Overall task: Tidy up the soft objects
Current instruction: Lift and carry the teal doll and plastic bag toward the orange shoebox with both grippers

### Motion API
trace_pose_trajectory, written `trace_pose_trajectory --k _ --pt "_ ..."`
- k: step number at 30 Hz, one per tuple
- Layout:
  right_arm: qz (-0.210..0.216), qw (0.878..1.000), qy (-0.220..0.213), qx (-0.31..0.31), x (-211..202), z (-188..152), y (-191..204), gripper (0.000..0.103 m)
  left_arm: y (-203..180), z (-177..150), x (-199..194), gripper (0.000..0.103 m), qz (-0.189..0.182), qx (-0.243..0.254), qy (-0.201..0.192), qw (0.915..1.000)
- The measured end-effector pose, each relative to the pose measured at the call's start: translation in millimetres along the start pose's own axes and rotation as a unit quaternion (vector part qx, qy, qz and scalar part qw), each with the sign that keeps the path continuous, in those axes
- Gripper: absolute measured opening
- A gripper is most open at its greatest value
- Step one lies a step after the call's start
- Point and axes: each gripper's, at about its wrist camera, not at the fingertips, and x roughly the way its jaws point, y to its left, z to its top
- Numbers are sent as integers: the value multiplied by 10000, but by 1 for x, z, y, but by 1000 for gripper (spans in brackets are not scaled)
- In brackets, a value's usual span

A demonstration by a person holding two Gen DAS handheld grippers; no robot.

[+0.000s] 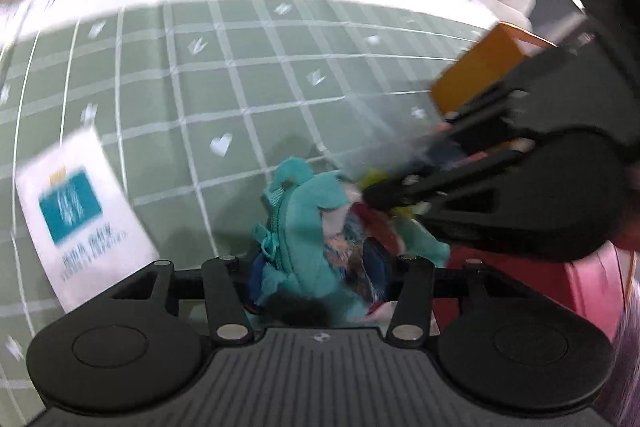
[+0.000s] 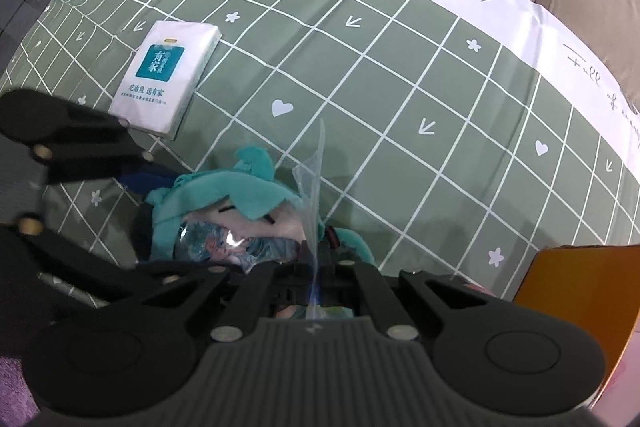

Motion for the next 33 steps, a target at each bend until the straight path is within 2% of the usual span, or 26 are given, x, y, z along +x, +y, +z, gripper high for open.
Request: trace_pose_trajectory --k 2,3,6,12,20,24,28,33 --pt "-25 10000 -19 -12 0 0 2 0 7 -3 7 55 -12 -405 -24 9992" --pt "-31 10000 -23 12 0 0 2 0 7 -4 8 52 -3 -431 -61 9991" --pt "-43 10000 -36 5 0 0 3 0 2 -7 3 42 105 -316 -212 9992" --pt "-118 9998 -148 -11 -7 -4 7 0 -2 -11 -18 29 167 -245 -362 9989" --pt "-172 9969 -771 6 -50 -20 20 0 -20 -24 -54 26 707 -114 -617 9955" --pt "-97 9934 -1138 123 -76 -34 31 0 -27 -41 -80 26 883 -185 -925 9916" --pt "103 9869 -1570 356 -101 -56 46 0 -43 -58 -108 26 1147 -90 -1277 9851" --pt "601 9736 -2073 742 -124 -93 65 0 -66 -89 -139 26 1542 -25 -1653 9741"
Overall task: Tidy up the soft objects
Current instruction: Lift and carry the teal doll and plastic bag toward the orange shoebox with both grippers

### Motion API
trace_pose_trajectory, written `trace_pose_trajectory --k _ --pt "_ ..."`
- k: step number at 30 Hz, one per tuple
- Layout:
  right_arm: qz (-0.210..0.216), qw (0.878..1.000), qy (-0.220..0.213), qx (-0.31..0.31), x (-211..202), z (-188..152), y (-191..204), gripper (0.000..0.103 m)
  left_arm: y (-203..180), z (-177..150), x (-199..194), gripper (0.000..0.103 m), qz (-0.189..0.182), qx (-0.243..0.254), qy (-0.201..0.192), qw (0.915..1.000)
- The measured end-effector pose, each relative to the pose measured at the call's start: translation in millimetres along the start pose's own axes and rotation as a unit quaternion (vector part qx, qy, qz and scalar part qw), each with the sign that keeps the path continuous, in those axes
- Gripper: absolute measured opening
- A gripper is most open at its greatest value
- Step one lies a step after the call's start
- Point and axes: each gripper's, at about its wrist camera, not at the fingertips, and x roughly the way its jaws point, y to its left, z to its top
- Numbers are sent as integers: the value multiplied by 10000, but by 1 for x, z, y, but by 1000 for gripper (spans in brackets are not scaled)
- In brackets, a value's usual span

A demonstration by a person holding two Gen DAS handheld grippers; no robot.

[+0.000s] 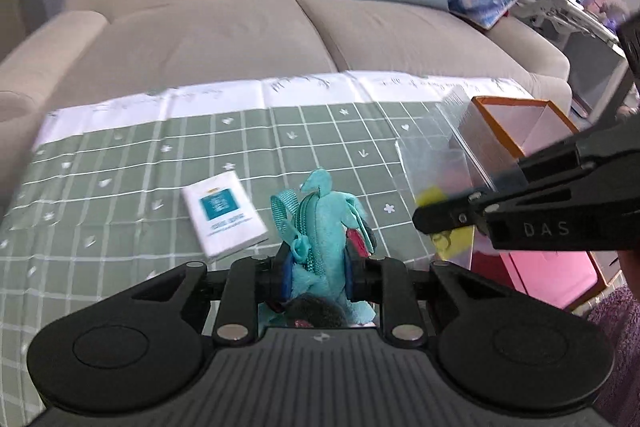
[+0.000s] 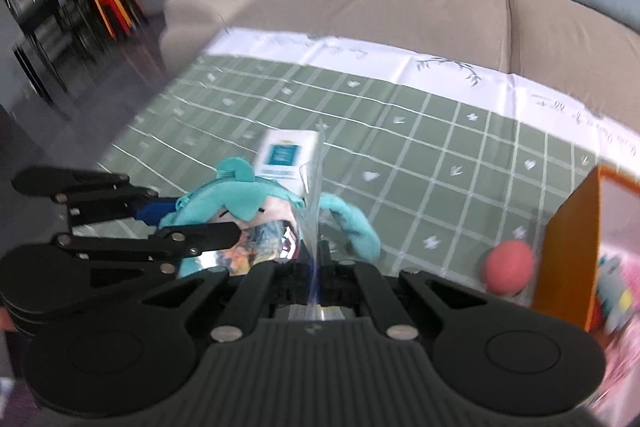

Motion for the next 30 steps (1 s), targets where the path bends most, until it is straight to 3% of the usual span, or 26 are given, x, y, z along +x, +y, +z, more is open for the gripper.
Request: trace_pose_trajectory --k 5,12,17,26,30 --pt "233 9995 -192 95 -28 -38 22 0 -5 -22 -35 26 134 -210 -239 9994" --pt "101 9989 -428 167 -66 -84 33 0 -21 -54 -71 26 -19 -547 -417 9976" --pt "-89 9984 -516 200 -94 -116 29 0 -43 -70 -88 26 -142 -487 -461 9976" --pt "-566 9926 -715 807 -130 -168 -13 0 -94 -67 -106 26 -677 -113 -515 9963" --pt "-732 9863 -922 1158 -146 -178 -39 0 -120 -54 -108 26 -1131 9 -530 9922"
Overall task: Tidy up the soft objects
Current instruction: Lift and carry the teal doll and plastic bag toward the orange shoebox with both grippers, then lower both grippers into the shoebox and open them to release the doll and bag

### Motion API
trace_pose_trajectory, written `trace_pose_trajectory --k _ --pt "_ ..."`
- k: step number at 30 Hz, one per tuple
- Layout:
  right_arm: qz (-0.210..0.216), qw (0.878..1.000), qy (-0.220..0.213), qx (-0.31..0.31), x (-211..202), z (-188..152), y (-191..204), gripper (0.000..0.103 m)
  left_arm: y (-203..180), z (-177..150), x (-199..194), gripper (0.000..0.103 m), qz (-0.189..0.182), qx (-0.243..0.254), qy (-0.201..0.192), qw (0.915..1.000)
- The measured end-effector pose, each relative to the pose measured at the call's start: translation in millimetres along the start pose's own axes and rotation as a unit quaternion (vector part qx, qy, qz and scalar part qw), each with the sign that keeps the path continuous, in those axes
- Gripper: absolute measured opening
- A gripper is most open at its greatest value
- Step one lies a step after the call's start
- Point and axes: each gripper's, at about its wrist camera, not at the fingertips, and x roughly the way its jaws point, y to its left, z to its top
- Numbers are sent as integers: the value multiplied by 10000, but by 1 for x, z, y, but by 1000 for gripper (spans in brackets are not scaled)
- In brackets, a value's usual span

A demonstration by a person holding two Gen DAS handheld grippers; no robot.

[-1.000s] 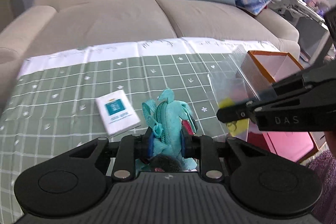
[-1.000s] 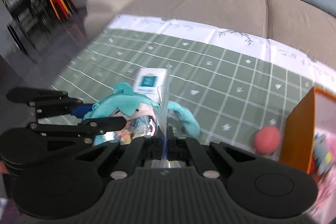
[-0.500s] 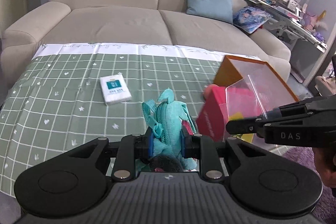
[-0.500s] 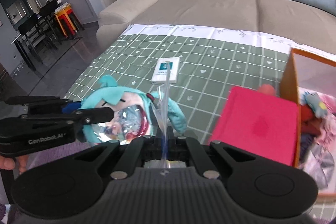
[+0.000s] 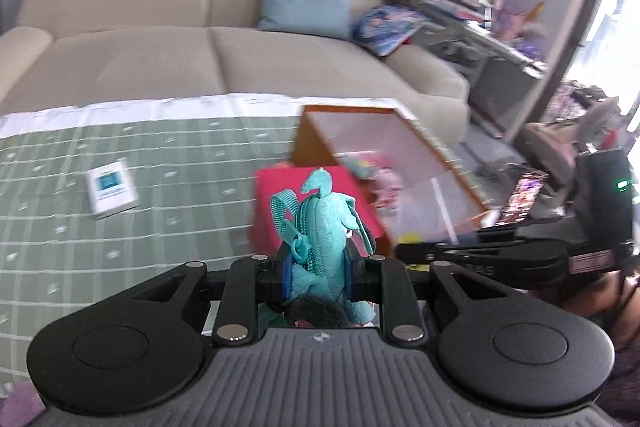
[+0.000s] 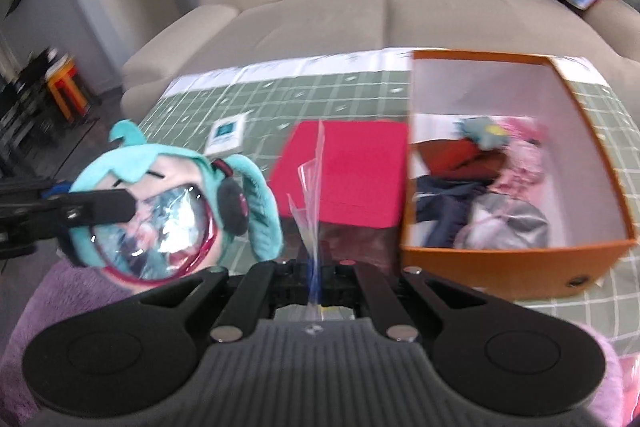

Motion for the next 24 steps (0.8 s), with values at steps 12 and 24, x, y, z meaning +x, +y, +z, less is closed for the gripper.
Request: trace_pose_trajectory --k 12,24 --pt "-641 9933 -858 437 -39 14 -73 0 -75 47 47 26 -493 853 -67 9951" --pt "-1079 9857 -1093 698 -35 51 -146 2 -129 90 112 26 -568 1398 -1 9886"
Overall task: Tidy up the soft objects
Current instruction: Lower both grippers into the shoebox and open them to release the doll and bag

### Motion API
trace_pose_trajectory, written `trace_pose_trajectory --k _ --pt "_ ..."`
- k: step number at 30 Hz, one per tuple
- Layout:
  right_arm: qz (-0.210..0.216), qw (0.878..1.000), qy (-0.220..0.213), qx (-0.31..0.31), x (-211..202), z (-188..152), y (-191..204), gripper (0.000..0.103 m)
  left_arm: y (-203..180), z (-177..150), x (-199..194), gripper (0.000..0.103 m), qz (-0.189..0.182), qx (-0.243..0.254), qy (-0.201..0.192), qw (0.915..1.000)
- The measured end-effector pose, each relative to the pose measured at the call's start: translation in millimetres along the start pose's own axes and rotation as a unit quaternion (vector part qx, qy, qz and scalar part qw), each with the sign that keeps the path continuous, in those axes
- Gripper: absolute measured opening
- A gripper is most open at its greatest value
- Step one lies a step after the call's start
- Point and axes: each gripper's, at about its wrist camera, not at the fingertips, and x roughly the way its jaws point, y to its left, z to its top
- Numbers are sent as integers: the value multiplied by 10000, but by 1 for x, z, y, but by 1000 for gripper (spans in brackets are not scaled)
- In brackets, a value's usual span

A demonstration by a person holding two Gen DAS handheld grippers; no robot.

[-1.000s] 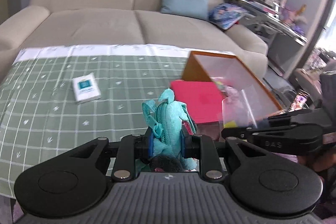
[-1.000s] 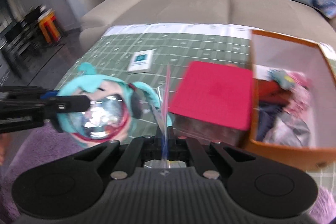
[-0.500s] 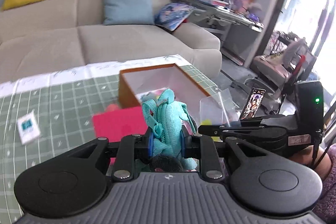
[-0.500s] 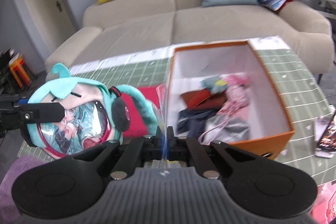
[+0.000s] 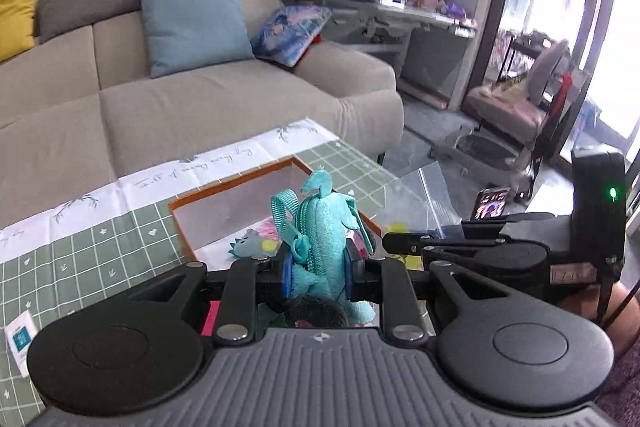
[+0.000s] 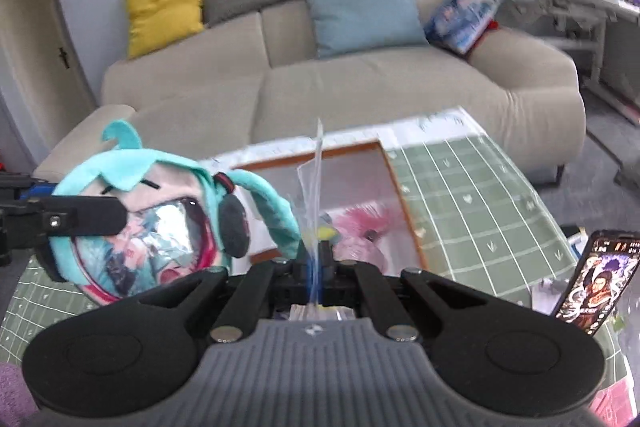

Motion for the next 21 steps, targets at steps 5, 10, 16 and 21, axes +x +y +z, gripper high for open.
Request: trace_pose_trajectory --k 5,10,16,21 --pt "5 9987 504 82 35 -4 -18 4 -1 -2 46 26 88 131 543 9984" --pt "-411 9936 1024 -258 70 -20 -18 3 -5 -18 88 26 477 543 1143 9908" --pt "-995 9814 1388 -876 97 -36 -7 3 -8 -32 113 26 736 929 1592 9801" --pt "-1163 9743 1594 -1086 108 -42 -8 4 -5 -36 127 27 782 941 1809 9759"
